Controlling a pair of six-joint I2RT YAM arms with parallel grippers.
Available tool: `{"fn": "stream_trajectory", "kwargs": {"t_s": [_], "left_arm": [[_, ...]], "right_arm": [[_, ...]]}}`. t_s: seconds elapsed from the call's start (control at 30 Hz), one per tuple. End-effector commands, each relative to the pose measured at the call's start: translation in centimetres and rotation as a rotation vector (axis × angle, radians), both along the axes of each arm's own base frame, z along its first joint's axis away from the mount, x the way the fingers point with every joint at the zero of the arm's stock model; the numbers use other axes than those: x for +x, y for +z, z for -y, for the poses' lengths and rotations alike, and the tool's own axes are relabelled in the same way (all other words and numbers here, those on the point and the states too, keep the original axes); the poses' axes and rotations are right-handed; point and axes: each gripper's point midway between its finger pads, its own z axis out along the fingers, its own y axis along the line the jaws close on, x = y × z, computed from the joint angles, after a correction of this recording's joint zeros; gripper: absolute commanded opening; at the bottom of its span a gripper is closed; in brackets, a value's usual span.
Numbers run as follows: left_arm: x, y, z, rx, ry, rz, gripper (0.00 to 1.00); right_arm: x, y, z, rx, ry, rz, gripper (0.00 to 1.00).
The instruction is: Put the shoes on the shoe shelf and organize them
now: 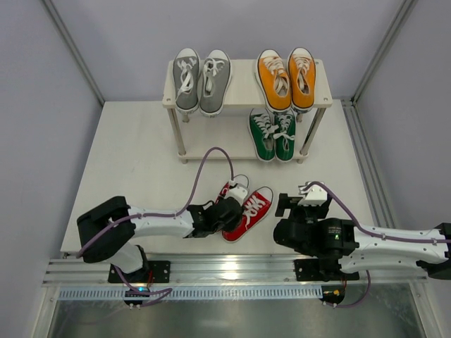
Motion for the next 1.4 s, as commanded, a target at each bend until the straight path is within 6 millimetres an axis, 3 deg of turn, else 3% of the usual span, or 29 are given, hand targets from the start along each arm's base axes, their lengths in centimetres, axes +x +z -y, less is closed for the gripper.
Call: {"fn": "stream_trajectory", "kwargs": {"t_s": [0.0, 0.13, 0.17, 0.3, 0.47, 0.5, 0.67, 0.77, 0.93, 1.1, 1.17, 1.37], "left_arm": [[1.9, 0.3, 0.5, -0.032, 0.054, 0.1, 0.44], [2.4, -0.2, 0.4, -0.045, 0.08, 0.125, 0.12], [2.5, -0.2, 0.4, -0.045, 0.086, 0.131, 0.0], [3.1, 0.6, -0.4, -0.049, 0.156, 0.183, 0.0], [3.6, 4.6, -3.9, -0.033, 0.344, 0.31, 0.0], [3.6, 6.3, -4.0, -0.068, 0.374, 0.326, 0.0], [4.0, 10.1, -5.9, -0.114, 0.491, 0.402, 0.0], [4.6, 12.0, -6.6, -0.114, 0.531, 0.447, 0.0], [5.8, 14.9, -4.9, -0.135, 0.495, 0.497, 0.0], [8.6, 17.5, -5.0, -0.172, 0.5, 0.533, 0.0], [10.3, 19.7, -5.2, -0.215, 0.509, 0.559, 0.0], [15.4, 20.8, -5.6, -0.211, 0.496, 0.548, 0.0]], "right_arm": [[0.1, 1.8, -0.2, 0.074, -0.015, 0.025, 0.98], [0.1, 2.1, 0.0, 0.059, -0.014, 0.02, 0.98], [0.0, 2.1, 0.0, 0.055, -0.013, 0.018, 0.98], [0.0, 2.4, 0.2, 0.043, -0.009, 0.013, 0.98], [-0.1, 2.5, 0.4, 0.036, -0.007, 0.004, 0.98], [-0.1, 2.4, 0.5, 0.035, -0.007, 0.002, 0.98], [-0.1, 2.3, 0.4, 0.031, -0.007, 0.002, 0.98], [-0.1, 2.2, 0.3, 0.029, -0.005, 0.002, 0.98], [-0.1, 2.1, 0.2, 0.03, -0.002, -0.003, 0.98], [-0.2, 2.2, 0.5, 0.039, -0.002, -0.005, 0.97], [-0.2, 2.3, 0.5, 0.044, -0.001, -0.005, 0.97], [-0.1, 2.6, 0.5, 0.034, 0.0, 0.006, 0.97]]}}
